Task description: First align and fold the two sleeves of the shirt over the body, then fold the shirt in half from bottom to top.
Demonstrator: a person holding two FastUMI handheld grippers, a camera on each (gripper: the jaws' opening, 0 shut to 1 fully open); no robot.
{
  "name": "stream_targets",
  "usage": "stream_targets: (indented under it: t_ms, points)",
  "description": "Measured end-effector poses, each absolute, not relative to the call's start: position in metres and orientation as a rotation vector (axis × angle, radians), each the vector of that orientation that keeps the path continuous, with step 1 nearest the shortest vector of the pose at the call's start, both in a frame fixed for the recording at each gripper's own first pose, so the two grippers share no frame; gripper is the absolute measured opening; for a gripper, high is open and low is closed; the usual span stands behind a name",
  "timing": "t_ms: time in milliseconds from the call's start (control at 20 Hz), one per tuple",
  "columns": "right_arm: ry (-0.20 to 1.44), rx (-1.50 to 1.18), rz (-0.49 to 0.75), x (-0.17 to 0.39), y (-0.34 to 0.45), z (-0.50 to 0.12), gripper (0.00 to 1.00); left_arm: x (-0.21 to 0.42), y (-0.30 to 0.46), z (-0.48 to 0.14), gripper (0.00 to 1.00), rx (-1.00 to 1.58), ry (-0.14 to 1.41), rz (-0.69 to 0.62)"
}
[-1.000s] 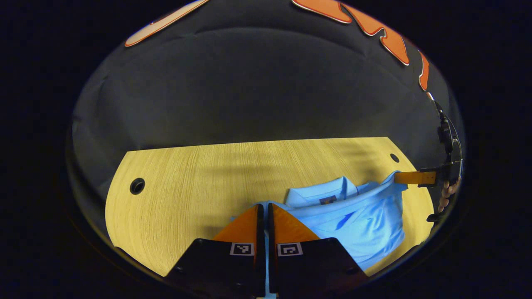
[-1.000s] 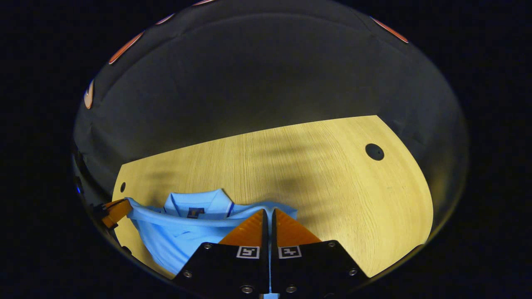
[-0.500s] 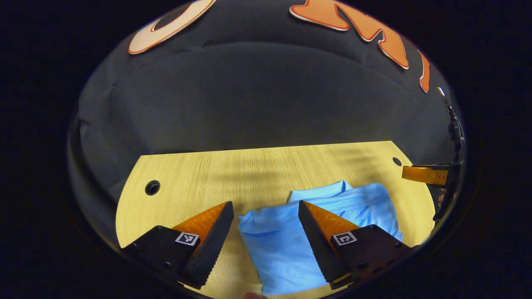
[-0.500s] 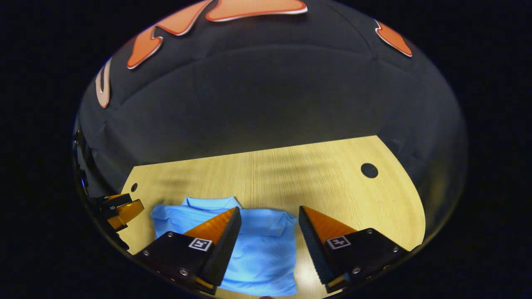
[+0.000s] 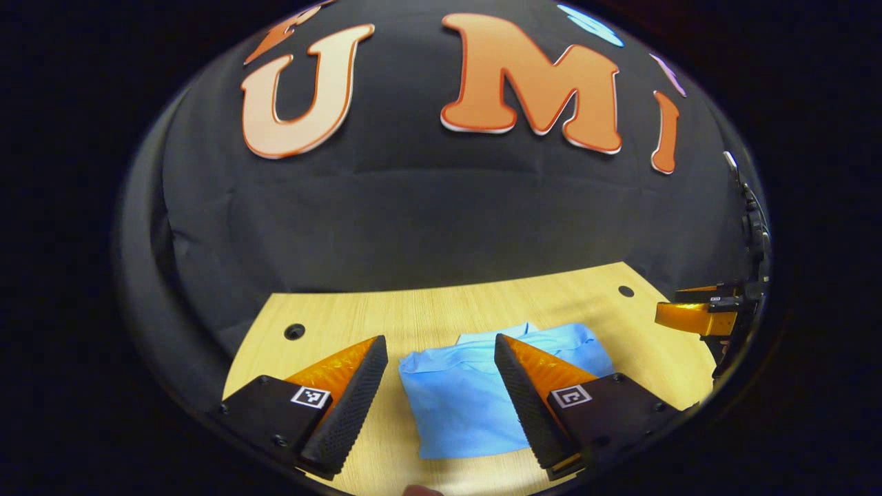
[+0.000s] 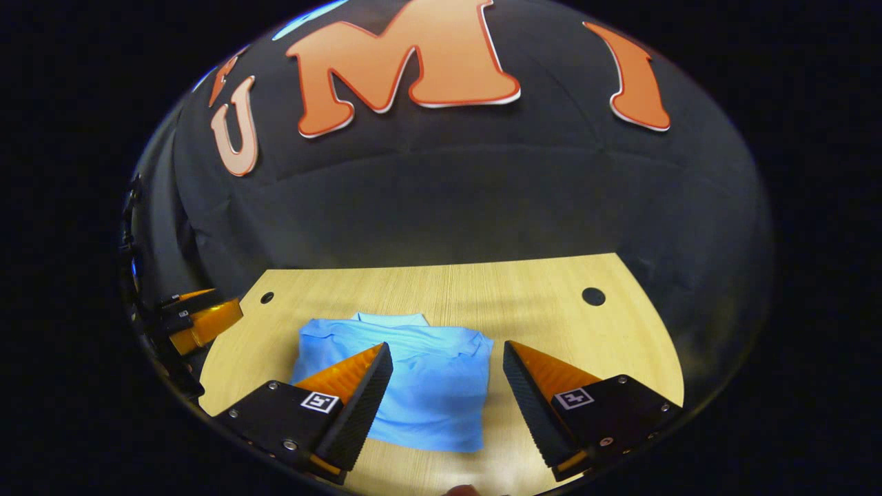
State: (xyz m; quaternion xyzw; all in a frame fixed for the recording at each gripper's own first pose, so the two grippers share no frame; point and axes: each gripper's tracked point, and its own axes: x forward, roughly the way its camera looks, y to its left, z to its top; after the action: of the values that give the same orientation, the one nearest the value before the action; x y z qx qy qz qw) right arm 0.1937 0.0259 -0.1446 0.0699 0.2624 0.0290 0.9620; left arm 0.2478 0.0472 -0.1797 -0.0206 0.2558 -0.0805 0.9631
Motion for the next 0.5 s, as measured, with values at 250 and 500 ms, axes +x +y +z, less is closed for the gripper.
stream_targets:
  t_ms: [250, 500]
  points:
    - [0.445, 0.156, 0.036, 0.133, 0.012, -0.117, 0.98, 0.202, 0.038, -0.111, 1.00, -0.019, 0.335, -0.151]
    - [0.361, 0.157, 0.061, 0.076, 0.001, -0.086, 0.98, 0.146, 0.018, -0.071, 0.99, 0.009, 0.216, -0.168]
